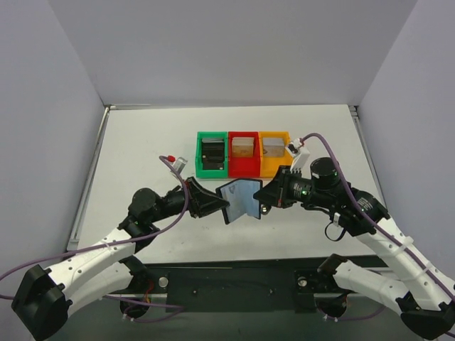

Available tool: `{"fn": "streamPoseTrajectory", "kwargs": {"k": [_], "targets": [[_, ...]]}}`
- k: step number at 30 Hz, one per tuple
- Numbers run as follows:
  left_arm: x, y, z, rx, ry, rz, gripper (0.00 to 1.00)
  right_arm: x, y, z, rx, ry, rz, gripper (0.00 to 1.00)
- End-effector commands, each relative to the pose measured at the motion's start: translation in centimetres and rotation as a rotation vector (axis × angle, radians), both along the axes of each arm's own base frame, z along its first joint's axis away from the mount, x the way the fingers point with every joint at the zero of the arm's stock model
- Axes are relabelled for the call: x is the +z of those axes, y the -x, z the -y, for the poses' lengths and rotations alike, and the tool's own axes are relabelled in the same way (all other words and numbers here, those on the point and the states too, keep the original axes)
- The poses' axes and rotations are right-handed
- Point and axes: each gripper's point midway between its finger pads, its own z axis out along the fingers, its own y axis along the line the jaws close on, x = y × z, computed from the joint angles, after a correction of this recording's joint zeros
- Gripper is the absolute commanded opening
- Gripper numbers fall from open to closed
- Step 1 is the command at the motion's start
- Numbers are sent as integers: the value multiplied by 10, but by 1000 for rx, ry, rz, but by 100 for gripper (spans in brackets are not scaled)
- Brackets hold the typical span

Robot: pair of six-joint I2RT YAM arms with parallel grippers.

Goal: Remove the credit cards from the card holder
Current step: Open the card holder at the center of the board.

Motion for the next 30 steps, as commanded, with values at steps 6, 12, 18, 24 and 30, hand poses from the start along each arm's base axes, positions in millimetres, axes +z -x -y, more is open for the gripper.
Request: {"fn": "streamPoseTrajectory", "kwargs": {"k": [6, 12, 18, 24, 30], "targets": [[18, 2, -2, 8, 28, 65, 6, 21, 2, -7, 33, -98, 49, 0], [21, 3, -1, 2, 22, 72, 0, 23, 5, -5, 44, -96, 63, 43], [21, 1, -1, 8, -21, 82, 0, 22, 3, 7, 12, -37, 88, 69], [27, 2, -1, 3, -27, 102, 0, 15, 4, 4, 39, 56, 92, 71], [30, 3, 1, -13, -23, 106, 0, 0, 3, -5, 47, 153, 78, 68]]}}
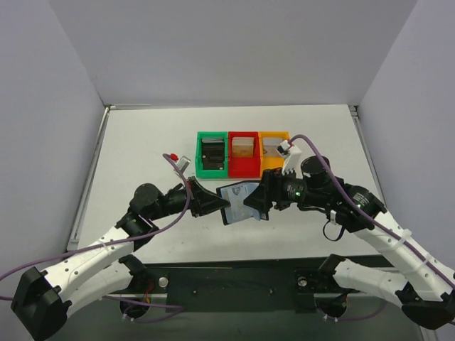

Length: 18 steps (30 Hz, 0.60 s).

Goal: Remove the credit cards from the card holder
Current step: Open the card holder at the center of the board.

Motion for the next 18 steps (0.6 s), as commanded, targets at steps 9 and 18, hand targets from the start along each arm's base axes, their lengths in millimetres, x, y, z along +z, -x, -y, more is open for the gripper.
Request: {"fn": "streamPoseTrajectory", "kwargs": {"k": [9, 18], "targets": [[34, 17, -3, -76, 123, 86, 0, -15, -11, 12, -68, 75, -8, 28], [20, 13, -2, -83, 142, 20, 35, -2, 5, 2, 29, -25, 9, 0]]}}
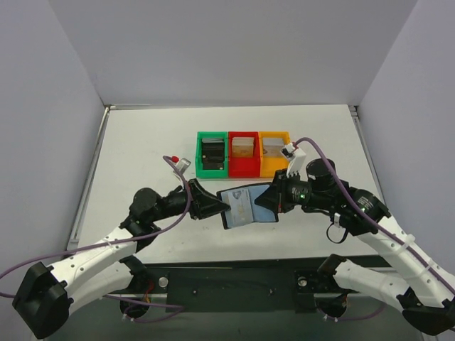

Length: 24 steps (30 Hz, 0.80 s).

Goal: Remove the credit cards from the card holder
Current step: Open the card holder at the center of the board.

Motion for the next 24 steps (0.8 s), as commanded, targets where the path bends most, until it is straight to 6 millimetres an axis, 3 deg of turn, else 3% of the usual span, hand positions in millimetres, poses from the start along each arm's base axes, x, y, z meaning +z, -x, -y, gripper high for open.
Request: {"fn": "streamPoseTrajectory", "kwargs": {"k": [1, 2, 4, 10, 13, 18, 24], "targets": [[18, 1, -2, -10, 74, 33, 42, 7, 4, -6, 37, -51, 16, 0], [15, 1, -2, -13, 75, 25, 52, 5, 5, -5, 38, -53, 13, 0], [12, 0, -3, -8, 81, 6, 62, 2, 5, -5, 33, -56, 7, 0], [2, -4, -4, 4, 88, -33, 66, 0, 5, -7, 28, -74, -1, 0], [-7, -6, -2, 10, 75, -49, 62, -8, 6, -11, 26, -98, -30, 0], [-28, -12, -1, 36, 46, -82, 42, -23, 4, -17, 23, -127, -56, 0], [-58, -19, -2, 77, -13, -126, 33, -41, 3, -16, 12, -123, -60, 0]]}}
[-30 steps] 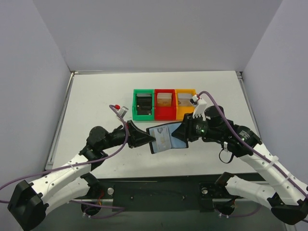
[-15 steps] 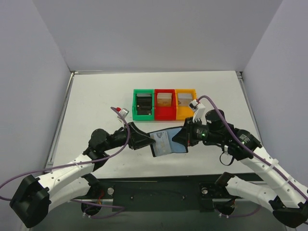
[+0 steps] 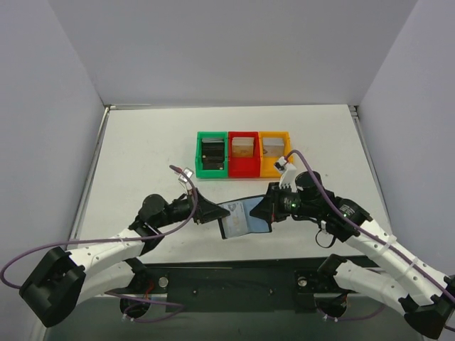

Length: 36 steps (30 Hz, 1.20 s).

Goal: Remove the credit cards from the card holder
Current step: Open the card holder at the center of the board, then place the card holder at the center of the board.

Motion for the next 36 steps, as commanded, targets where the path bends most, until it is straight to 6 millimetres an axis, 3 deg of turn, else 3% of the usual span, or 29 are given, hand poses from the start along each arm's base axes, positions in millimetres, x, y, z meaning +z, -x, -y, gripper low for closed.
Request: {"fn": "streamPoseTrajectory", "kwargs": {"k": [1, 5, 9, 12, 25, 32, 36], "targets": [[-2, -8, -2, 42, 13, 37, 32, 19, -4, -6, 1, -88, 57, 0], [-7, -10, -1, 44, -3, 29, 40, 18, -2, -4, 0, -96, 67, 0], [-22, -14, -1, 62, -37, 9, 36, 1, -3, 0, -17, -62, 56, 0], [-37, -17, -1, 78, -82, -13, 30, -28, -7, 5, -42, 2, 32, 0], [-120, -29, -10, 165, -299, -173, 31, -143, -16, 17, -130, 132, -71, 0], [-148, -34, -5, 164, -332, -248, 37, -157, -21, 11, -160, 107, -99, 0], [-151, -36, -8, 193, -326, -260, 42, -163, -26, 17, -224, 104, -105, 0]]}}
